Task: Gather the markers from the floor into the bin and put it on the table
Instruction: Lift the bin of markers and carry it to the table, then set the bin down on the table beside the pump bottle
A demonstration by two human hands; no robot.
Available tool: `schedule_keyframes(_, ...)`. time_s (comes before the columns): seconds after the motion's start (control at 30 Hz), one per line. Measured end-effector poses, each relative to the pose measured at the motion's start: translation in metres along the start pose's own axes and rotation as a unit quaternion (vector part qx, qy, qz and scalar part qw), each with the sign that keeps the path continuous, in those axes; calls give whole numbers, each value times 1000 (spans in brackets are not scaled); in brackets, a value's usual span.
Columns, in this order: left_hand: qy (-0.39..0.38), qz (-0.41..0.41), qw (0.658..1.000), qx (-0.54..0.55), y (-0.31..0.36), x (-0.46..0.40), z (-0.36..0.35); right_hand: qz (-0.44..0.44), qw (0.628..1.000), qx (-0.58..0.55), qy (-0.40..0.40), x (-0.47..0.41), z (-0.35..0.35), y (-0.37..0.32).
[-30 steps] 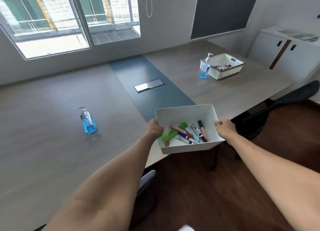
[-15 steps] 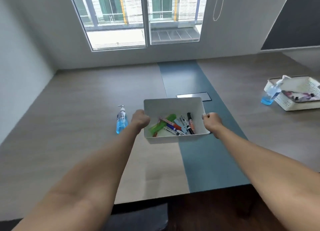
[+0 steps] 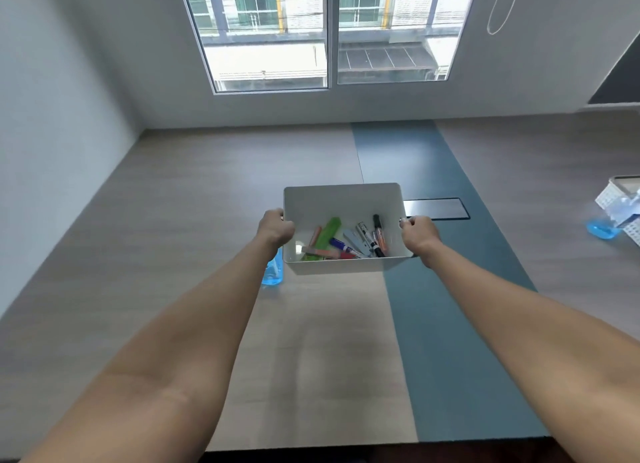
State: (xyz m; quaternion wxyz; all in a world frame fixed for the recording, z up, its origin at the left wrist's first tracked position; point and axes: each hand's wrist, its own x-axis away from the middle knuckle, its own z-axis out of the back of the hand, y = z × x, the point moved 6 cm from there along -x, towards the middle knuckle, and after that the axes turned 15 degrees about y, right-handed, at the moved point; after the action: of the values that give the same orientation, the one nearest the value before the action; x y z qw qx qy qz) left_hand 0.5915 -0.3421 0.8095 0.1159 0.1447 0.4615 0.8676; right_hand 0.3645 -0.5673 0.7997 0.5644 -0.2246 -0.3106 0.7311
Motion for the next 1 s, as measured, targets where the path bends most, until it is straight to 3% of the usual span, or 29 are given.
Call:
schedule_keyframes(0.33, -28, 17, 999, 4, -32, -59, -15, 6, 1000, 28, -12, -20, -39, -16)
schedule_keyframes(0.67, -57, 37, 997, -35, -66, -88, -39, -33, 997, 41, -55, -28, -86, 12)
schedule_keyframes(1.0, -77, 51, 995, -26, -78, -84, -39, -37, 998, 44, -25, -27, -99, 21)
